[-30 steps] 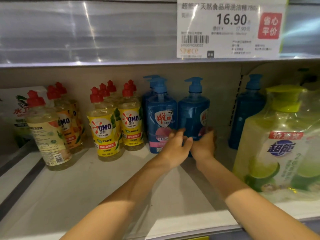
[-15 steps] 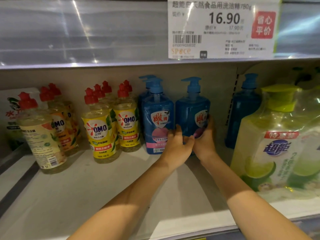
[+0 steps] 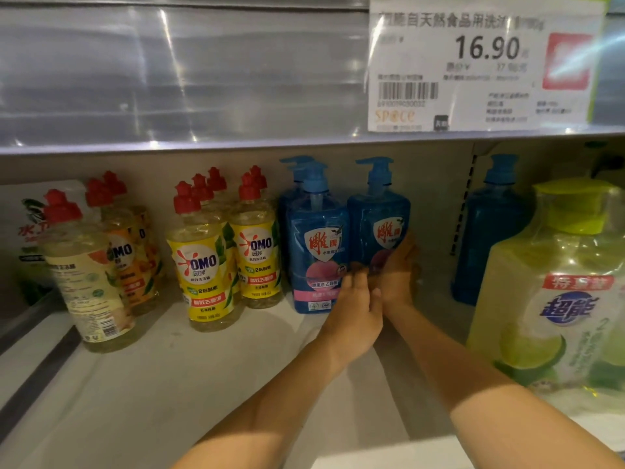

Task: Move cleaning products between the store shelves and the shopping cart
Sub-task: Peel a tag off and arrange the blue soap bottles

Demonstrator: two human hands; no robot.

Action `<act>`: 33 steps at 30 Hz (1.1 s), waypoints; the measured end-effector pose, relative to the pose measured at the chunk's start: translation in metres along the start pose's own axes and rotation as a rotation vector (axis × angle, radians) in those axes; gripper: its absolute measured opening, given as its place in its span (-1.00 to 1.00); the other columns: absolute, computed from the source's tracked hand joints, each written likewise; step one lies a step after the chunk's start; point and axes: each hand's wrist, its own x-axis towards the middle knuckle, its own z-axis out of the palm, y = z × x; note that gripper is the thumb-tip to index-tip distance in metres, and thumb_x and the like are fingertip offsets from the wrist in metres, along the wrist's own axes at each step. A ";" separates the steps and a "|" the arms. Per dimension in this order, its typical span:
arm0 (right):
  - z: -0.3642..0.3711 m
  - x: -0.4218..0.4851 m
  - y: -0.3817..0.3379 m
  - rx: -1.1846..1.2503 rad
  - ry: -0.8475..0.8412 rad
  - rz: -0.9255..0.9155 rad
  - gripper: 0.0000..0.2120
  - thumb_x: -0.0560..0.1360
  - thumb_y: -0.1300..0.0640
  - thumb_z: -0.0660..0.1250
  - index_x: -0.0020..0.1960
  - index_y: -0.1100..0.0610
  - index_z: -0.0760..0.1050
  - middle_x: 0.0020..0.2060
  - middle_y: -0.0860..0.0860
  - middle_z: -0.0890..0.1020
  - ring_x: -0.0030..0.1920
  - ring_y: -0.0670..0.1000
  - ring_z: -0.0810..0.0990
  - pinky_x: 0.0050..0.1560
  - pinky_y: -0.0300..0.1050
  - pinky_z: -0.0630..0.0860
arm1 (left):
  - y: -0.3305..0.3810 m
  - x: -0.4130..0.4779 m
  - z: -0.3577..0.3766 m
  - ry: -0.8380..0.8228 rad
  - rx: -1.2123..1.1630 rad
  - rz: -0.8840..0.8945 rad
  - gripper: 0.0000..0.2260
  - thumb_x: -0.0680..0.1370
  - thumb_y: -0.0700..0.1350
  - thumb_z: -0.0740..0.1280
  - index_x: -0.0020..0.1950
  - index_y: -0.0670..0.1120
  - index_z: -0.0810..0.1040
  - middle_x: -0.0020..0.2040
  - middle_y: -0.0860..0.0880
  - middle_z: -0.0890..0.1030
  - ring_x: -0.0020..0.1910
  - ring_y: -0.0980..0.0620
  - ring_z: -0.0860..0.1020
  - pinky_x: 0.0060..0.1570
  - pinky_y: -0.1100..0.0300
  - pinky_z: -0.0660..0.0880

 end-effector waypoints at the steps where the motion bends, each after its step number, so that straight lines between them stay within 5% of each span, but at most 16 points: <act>1: 0.002 0.002 -0.002 0.028 -0.010 -0.012 -0.11 0.49 0.15 0.42 0.58 0.19 -0.12 0.50 0.24 0.12 0.45 0.28 0.21 0.41 0.12 0.23 | -0.001 0.001 -0.001 -0.002 -0.003 0.000 -0.57 0.67 -0.10 0.11 0.54 -0.07 0.15 0.47 -0.04 0.27 0.45 -0.01 0.28 0.41 0.20 0.25; 6: 0.010 0.012 -0.008 0.134 -0.027 0.003 0.10 0.36 0.00 0.55 0.58 0.09 -0.18 0.50 0.17 0.13 0.43 0.26 0.18 0.37 0.19 0.25 | -0.002 0.003 -0.005 -0.029 0.006 -0.032 -0.57 0.66 -0.16 0.13 0.54 -0.08 0.16 0.49 -0.06 0.24 0.46 -0.01 0.26 0.40 0.23 0.21; 15: 0.021 0.025 -0.016 0.176 -0.030 0.010 -0.06 0.44 0.19 0.47 0.58 0.09 -0.10 0.49 0.19 0.15 0.43 0.29 0.17 0.38 0.24 0.28 | -0.001 0.004 -0.007 -0.025 0.014 -0.059 -0.56 0.67 -0.16 0.10 0.55 -0.06 0.13 0.50 -0.06 0.25 0.47 -0.01 0.25 0.44 0.16 0.21; 33: 0.032 0.026 -0.019 0.188 -0.035 -0.014 -0.21 0.55 0.21 0.32 0.59 0.05 -0.11 0.52 0.15 0.16 0.45 0.25 0.21 0.40 0.23 0.27 | 0.000 0.002 -0.011 0.029 0.074 -0.059 -0.60 0.65 -0.23 0.10 0.50 -0.09 0.24 0.42 -0.08 0.36 0.40 -0.03 0.34 0.40 0.20 0.27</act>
